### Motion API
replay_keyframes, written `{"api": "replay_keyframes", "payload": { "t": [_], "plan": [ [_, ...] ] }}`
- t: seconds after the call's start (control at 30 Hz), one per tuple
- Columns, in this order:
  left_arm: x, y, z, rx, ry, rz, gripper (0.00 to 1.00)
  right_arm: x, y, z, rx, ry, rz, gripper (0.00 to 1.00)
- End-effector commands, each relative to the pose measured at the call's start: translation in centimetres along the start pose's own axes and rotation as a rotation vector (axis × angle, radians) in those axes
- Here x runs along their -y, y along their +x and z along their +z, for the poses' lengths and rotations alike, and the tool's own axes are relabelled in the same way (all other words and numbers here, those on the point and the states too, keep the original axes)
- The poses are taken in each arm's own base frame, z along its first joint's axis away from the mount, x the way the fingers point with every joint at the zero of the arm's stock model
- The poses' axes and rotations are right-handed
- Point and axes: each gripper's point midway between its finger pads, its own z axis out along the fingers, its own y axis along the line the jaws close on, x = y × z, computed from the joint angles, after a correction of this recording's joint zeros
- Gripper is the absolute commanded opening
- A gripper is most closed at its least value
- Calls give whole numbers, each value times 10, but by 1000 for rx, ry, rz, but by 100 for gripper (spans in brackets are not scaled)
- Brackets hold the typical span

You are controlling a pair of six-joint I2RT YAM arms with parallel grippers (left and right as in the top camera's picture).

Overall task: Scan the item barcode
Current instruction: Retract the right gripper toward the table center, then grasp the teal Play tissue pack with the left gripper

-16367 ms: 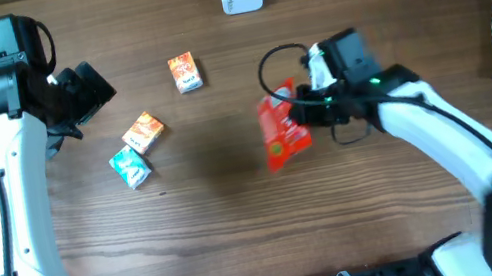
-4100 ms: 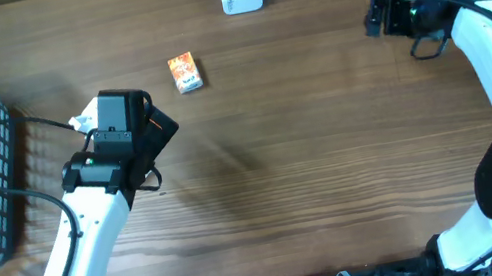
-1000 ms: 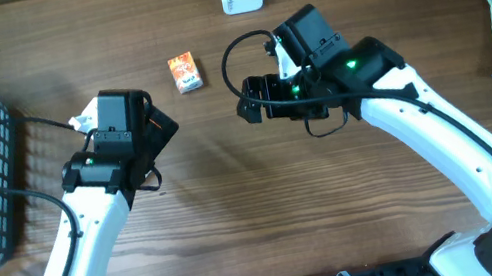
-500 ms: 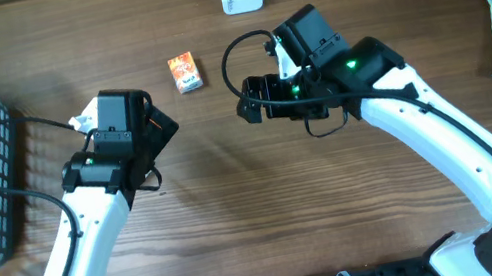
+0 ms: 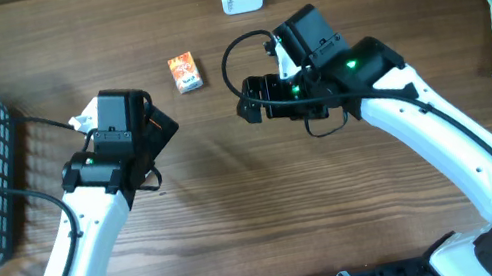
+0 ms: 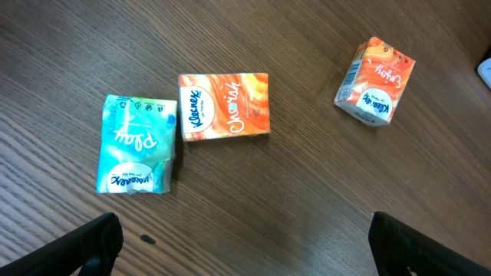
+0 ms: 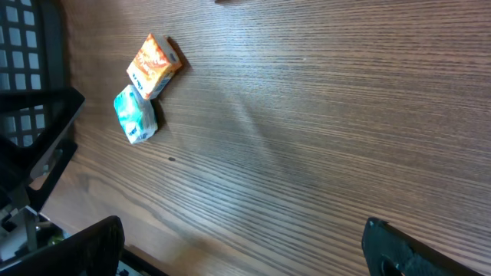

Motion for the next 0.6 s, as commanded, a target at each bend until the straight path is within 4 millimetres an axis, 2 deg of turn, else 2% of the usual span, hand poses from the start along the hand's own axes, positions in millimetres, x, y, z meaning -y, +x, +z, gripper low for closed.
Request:
{"api": "replay_keyframes", "payload": {
  "t": [0.0, 0.17, 0.23, 0.33, 0.4, 0.47, 0.57],
  "plan": [
    [-4, -3, 2, 15, -19, 8, 100, -1, -1, -5, 21, 5, 0, 100],
    [-3, -1, 2, 6, -11, 7, 100, -1, -1, -5, 21, 5, 0, 100],
    [5, 7, 2, -46, 33, 0, 100, 0, -1, -5, 21, 5, 0, 100],
    [33, 20, -2, -134, 178, -4, 100, -1, -2, -5, 25, 2, 41, 100],
    [43, 25, -5, -173, 232, -2, 100, -1, -2, -5, 25, 1, 97, 100],
    [42, 25, -5, -167, 226, 6, 100, -1, -2, -5, 25, 1, 176, 100],
    [14, 5, 1, -42, 76, 54, 100, -1, -2, -5, 25, 0, 279, 100]
  ]
}}
